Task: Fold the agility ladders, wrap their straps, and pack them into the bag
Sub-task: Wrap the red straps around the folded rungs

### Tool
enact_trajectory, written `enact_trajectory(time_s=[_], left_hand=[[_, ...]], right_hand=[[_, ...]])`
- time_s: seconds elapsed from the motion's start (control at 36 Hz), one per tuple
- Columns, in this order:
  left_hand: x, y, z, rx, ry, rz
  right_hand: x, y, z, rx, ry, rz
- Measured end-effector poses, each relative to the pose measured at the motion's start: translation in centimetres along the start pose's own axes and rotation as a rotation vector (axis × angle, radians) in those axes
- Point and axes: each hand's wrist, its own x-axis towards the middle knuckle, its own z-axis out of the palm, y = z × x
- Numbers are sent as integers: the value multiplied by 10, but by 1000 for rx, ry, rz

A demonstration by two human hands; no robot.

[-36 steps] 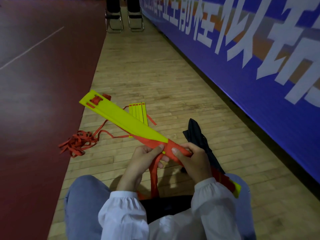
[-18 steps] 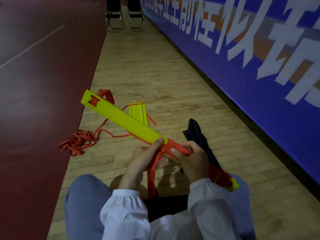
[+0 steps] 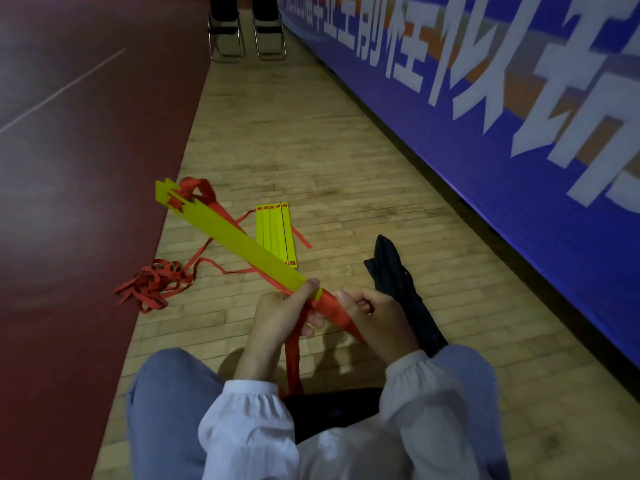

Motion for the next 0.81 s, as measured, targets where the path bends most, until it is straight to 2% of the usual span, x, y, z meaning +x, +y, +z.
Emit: enact_trajectory(time_s=[0.14,0.25,0.47,0.81], left_hand=[[-2,0,1,-10,-7,0],[-3,2,2,-1,-33,12],[-2,2,0,-26,-105,-28],[-4,0,-9,-22,-118,-57]], right_hand=[[-2,-2,0,-51,-84,26],[-3,1,1,14,-117,43],[-3,3,2,31,-82,21],[-4,5,-3,38,17,74]])
